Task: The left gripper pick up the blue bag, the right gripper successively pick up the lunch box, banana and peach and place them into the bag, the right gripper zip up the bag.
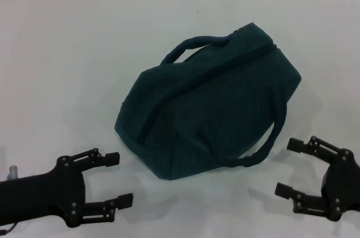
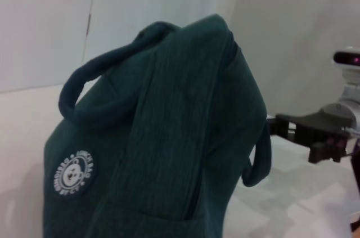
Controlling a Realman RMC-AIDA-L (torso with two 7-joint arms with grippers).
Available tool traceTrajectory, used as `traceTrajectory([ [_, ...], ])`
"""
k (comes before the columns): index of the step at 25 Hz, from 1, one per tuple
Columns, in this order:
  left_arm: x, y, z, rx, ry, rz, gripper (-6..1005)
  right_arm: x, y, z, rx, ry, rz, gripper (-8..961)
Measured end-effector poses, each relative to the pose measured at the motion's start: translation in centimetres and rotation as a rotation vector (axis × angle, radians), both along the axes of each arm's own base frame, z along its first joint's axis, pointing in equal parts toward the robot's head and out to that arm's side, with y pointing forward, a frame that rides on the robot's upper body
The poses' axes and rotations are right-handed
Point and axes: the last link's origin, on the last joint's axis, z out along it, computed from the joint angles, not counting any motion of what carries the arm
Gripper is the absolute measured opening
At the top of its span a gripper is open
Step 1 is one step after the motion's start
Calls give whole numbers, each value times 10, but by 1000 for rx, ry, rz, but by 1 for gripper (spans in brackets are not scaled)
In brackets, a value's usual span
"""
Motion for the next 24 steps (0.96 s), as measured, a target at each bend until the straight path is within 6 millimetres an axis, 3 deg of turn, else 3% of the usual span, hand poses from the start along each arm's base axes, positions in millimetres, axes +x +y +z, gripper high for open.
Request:
traceTrajectory([
  [8,-10,-9,-6,107,-25,-32,864,10,-5,-12,-21,-41,-62,869],
  [24,-10,-12,3,142,-55,-45,861,8,2,-18,-16,-50,-69,869],
])
